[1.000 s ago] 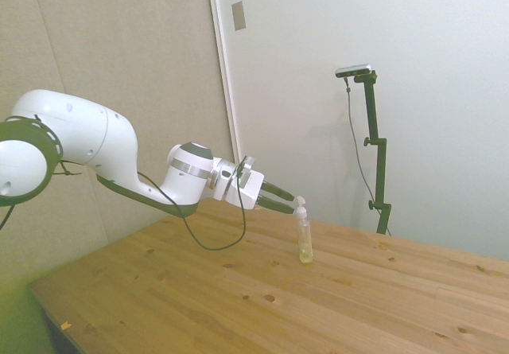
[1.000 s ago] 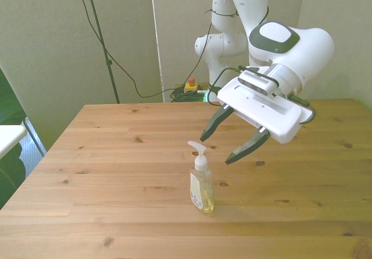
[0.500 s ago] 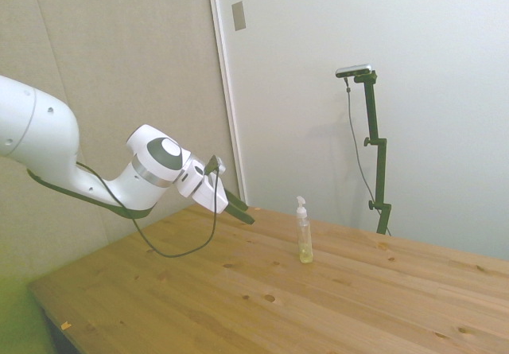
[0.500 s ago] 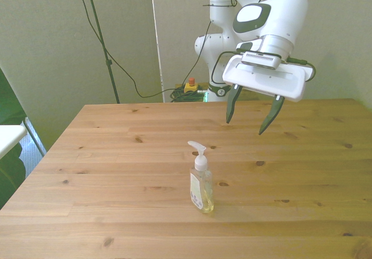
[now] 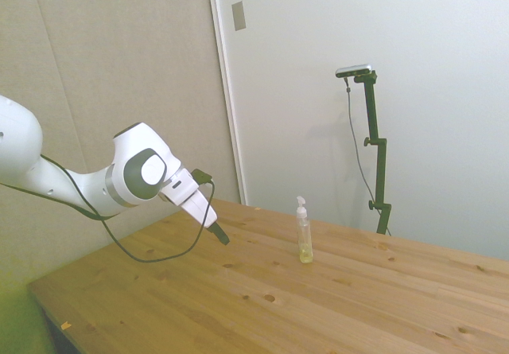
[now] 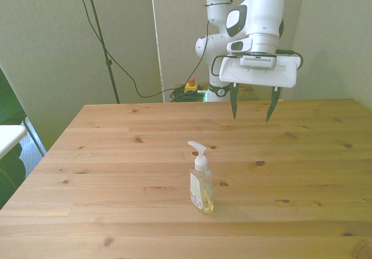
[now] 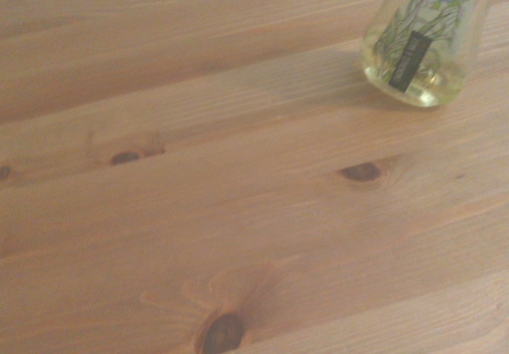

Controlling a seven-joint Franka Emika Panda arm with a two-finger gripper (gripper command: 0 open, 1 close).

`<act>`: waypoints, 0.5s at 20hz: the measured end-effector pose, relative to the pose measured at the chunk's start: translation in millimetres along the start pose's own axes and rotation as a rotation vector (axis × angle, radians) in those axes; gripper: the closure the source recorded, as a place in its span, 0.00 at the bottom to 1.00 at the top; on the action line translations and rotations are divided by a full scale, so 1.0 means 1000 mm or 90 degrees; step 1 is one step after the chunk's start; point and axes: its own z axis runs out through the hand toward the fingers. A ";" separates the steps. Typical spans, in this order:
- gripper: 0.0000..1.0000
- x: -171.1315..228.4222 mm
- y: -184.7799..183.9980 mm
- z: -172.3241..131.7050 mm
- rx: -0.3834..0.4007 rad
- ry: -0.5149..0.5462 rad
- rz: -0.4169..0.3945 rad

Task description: Stand the sanitizer

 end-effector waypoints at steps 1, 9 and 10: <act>0.00 0.004 0.003 -0.005 -0.003 -0.022 -0.021; 0.00 0.025 0.022 -0.020 -0.028 -0.197 -0.204; 0.00 0.022 0.023 -0.020 -0.032 -0.219 -0.228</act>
